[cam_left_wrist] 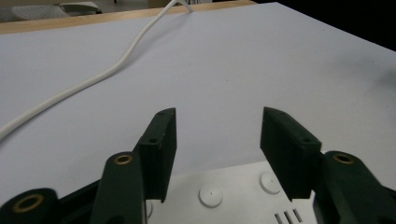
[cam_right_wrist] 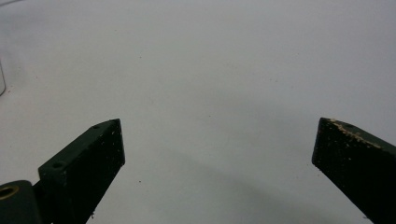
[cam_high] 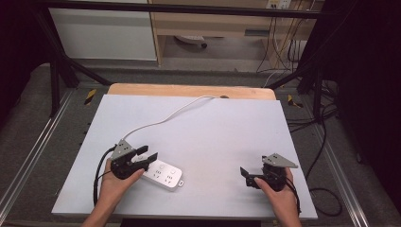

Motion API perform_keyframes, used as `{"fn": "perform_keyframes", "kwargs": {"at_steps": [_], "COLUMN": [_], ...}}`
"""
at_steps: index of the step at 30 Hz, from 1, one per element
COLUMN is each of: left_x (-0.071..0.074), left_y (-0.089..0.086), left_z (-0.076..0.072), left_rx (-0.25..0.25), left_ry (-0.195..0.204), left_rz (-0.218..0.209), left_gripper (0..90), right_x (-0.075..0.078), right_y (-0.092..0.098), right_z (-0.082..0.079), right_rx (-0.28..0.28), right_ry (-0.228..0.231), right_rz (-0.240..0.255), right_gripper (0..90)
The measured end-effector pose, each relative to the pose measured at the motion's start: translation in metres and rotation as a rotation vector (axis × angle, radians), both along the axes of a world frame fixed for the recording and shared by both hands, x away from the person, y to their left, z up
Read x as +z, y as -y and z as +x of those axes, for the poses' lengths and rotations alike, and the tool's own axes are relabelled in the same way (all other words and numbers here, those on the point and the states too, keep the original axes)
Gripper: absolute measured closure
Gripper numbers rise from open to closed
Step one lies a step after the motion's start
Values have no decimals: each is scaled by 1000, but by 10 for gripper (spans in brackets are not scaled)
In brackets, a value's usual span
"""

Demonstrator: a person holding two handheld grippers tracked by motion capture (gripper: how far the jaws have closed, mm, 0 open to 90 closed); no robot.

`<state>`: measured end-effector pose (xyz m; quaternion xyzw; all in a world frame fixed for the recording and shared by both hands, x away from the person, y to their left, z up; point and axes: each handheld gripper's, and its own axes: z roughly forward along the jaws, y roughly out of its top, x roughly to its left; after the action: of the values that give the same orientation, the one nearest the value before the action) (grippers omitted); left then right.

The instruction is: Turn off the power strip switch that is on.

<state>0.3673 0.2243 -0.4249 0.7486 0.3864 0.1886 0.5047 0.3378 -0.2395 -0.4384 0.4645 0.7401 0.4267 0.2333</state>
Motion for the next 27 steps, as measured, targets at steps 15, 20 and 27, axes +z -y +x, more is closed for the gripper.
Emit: {"fn": "perform_keyframes", "kwargs": {"at_steps": [15,20,27], "left_x": [3,6,10], "left_y": [3,3,0], "left_z": [1,0,-4], "left_rx": [54,30,30], "left_ry": [-7,-2,11], "left_rz": [-23,-40,-49], "left_gripper": [52,52,55], "right_x": [0,0,0], "right_y": [0,0,0], "right_z": [0,0,0], "right_rx": [-1,-1,1], "right_ry": [2,4,6], "right_rz": [2,1,-3], "right_gripper": [30,30,30]}}
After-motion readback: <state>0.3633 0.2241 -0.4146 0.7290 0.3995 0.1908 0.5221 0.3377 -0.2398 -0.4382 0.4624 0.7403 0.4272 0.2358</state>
